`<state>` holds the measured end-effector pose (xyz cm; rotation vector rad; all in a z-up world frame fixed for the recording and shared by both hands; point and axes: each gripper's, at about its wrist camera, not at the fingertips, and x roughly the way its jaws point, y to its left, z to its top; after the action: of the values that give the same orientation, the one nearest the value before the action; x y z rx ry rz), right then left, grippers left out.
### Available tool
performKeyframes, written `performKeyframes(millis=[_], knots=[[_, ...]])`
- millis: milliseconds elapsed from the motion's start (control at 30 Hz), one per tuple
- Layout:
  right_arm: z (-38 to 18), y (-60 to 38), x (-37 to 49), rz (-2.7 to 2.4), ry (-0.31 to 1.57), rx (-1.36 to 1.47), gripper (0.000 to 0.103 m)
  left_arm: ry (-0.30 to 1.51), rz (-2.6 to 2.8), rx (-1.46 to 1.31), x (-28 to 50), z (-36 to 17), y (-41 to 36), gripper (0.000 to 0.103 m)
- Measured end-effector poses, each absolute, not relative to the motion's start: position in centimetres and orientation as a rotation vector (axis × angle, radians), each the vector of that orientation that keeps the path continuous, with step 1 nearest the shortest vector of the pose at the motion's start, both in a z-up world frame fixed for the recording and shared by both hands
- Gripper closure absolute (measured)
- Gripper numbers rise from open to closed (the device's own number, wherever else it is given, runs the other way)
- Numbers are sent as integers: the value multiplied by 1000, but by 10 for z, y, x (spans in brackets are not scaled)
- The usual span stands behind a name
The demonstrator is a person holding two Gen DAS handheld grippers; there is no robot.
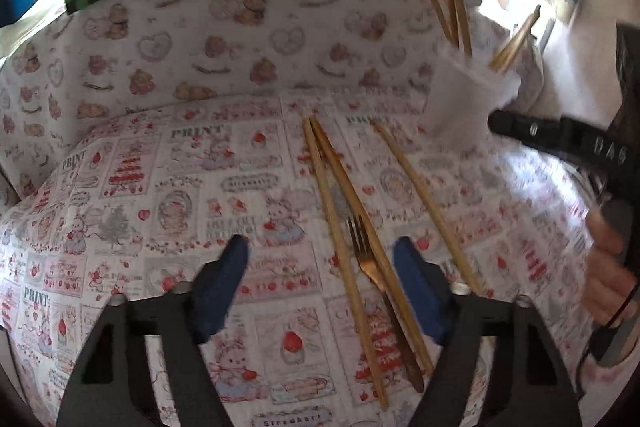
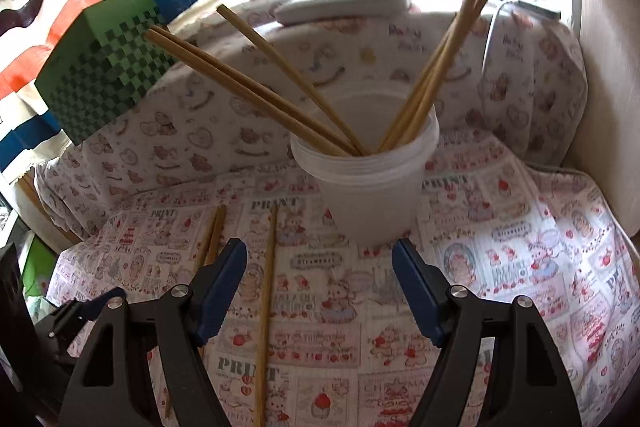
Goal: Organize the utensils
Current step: 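Close the left tool on a bamboo stick lying beside the fork, then lift the stick with the left tool while the right tool closes on another stick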
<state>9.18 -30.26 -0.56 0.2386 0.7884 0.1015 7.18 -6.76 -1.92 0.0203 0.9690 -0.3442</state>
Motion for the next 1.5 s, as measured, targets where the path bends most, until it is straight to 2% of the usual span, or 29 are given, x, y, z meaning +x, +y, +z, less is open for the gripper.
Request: performKeyframes(millis=[133,200,267,633,700,733,933,1067,1233,1367,1500], knots=[[-6,-298,91,80,809,201,26,1068,-367,34,74,-31,-74,62],[-6,-295,90,74,812,187,26,1102,-384,31,72,-33,-77,65],[-7,-294,90,72,818,181,26,1112,-337,87,69,-33,-82,72],[-11,-290,93,45,831,148,26,1103,-270,155,54,-34,-92,74],[-13,-288,94,41,836,141,26,1102,-294,141,57,-33,-91,85],[-13,-287,94,42,839,141,26,1100,-315,132,59,-34,-90,96],[-18,-282,94,70,867,138,26,1064,-320,14,71,-24,-71,98],[-17,-277,91,88,865,125,26,859,-359,-60,56,12,-57,98],[-16,-275,89,107,883,125,26,615,-330,-8,25,50,-52,98],[-19,-275,89,139,912,138,27,532,-311,-59,22,62,-37,98],[-26,-265,90,223,972,141,33,474,-255,-83,19,68,-25,98]])
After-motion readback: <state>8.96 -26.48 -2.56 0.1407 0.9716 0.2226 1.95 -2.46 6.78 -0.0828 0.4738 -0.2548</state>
